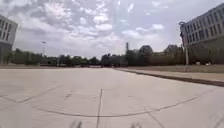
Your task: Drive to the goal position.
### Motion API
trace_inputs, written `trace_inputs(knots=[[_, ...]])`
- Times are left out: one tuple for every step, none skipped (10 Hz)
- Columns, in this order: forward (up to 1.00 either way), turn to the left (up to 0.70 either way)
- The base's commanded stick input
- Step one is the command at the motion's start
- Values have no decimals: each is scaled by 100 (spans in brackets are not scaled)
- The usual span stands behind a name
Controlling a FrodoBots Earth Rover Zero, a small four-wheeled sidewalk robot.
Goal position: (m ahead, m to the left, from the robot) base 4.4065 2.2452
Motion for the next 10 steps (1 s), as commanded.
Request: trace_inputs(knots=[[100, 4], [98, 4], [98, 4], [98, 4], [99, 14], [99, 38], [99, 40], [99, 40], [99, 40], [100, 40]])
